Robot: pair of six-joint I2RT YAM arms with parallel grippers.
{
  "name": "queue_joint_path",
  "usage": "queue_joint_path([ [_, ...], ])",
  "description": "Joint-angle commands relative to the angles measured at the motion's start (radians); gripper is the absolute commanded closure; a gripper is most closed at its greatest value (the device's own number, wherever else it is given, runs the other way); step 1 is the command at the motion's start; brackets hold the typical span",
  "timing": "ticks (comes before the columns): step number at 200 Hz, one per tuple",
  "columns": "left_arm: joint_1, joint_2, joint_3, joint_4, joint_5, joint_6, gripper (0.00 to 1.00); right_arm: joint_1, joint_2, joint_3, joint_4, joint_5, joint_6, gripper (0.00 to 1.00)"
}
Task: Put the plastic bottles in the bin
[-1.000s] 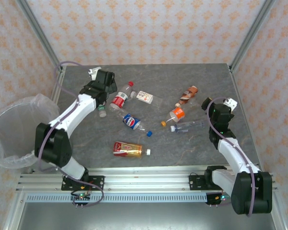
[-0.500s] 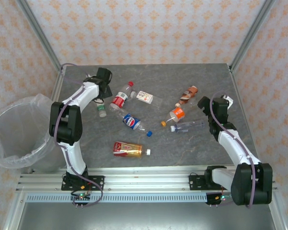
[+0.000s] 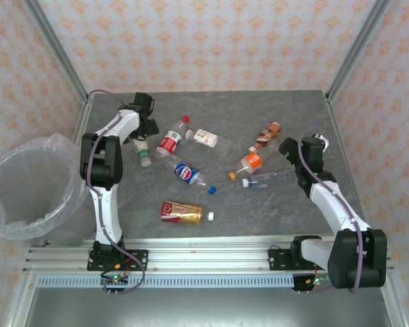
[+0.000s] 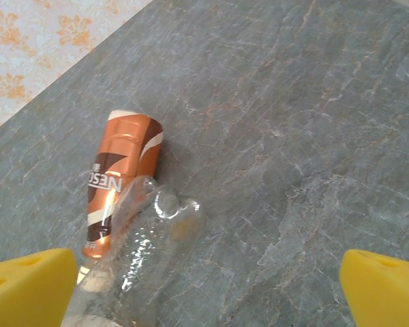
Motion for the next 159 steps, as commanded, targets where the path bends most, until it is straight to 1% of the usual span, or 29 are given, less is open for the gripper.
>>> queue_joint_path([
  [1,0.009,0.017,0.031,-0.006,0.028,0.021,0.00,0.005,0.006,0.053,-0.048,-0.049,-0.031,0.01],
  [25,0.008,0.017,0.011,0.017,0.034,0.007,0.06,0.005,-0.006,0.058,-0.053,-0.094,-0.052,0.01],
  [50,0.008,0.013,0.001,0.022,0.025,0.011,0.16,0.006,-0.001,0.079,-0.085,-0.040,-0.017,0.01],
  [64,0.008,0.008,-0.001,0.018,0.025,0.019,0.22,0.005,0.012,0.094,-0.086,-0.056,-0.002,0.01],
  [82,0.008,0.000,-0.007,0.020,0.024,0.030,0.32,0.008,0.022,0.102,-0.074,-0.073,0.016,0.01],
  [102,0.008,-0.024,-0.028,0.030,0.028,0.038,0.40,0.012,0.019,0.099,-0.056,-0.076,0.025,0.01],
  [139,-0.007,-0.107,-0.085,0.068,0.068,0.060,0.45,0.025,0.020,0.100,-0.029,-0.093,0.030,0.01],
  [159,-0.031,-0.164,-0.109,0.072,0.060,0.074,0.47,0.050,0.022,0.102,-0.006,-0.094,0.007,0.01],
])
